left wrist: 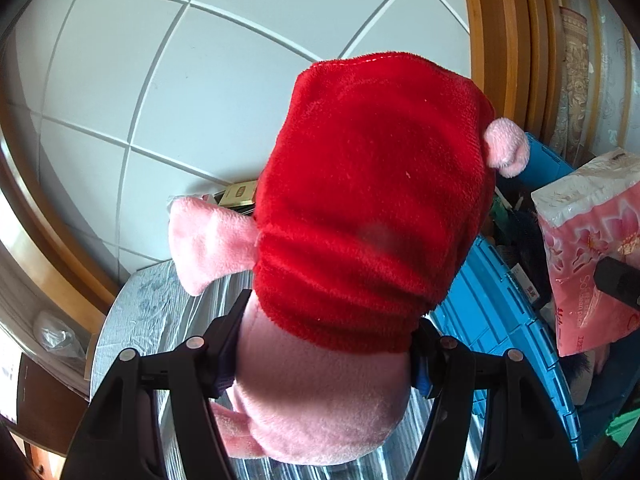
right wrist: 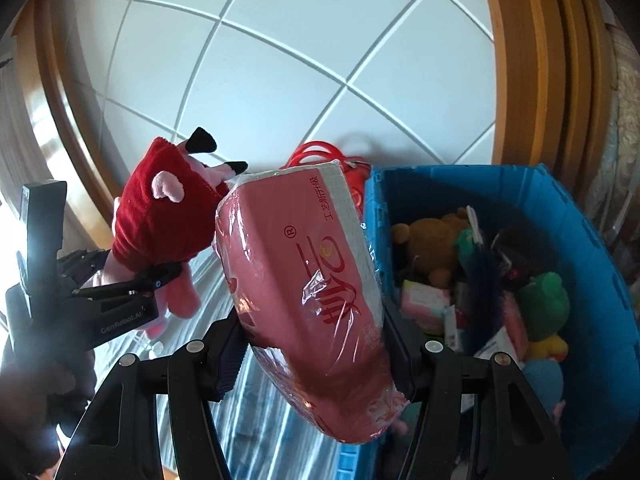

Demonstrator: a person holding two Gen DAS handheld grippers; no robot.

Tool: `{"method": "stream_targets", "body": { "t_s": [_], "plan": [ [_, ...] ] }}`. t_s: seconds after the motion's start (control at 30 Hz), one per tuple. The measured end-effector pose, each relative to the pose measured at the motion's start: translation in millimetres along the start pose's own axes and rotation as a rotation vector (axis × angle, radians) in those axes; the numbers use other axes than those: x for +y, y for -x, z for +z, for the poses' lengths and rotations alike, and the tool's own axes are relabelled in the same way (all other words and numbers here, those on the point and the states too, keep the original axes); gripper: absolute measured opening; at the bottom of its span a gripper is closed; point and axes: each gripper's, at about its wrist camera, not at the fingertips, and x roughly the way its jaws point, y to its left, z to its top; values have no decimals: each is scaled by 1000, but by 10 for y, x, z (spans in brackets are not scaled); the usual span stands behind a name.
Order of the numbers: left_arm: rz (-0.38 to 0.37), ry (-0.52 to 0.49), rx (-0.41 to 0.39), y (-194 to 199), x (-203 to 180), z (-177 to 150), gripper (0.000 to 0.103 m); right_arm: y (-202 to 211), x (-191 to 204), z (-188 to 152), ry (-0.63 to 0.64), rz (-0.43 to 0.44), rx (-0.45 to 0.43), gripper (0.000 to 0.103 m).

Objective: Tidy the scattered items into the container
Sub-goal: 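Carry the plush pig with the left tool while the right tool carries the tissue pack to the bin, then open both tools to drop the plush pig and tissue pack into the bin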

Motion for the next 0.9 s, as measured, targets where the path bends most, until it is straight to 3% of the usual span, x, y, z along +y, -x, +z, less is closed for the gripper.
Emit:
{"method": "stream_targets", "body": {
  "t_s": [0.5, 0.9],
  "plan": [
    [-180, -178, -20, -114, -1176, 539, 65, 511, -1147, -62, -122, -213, -55, 60],
    [-303, -244, -10, -24, -2030, 702, 67, 775, -1719, -423, -242, -322, -9, 61]
  ]
}}
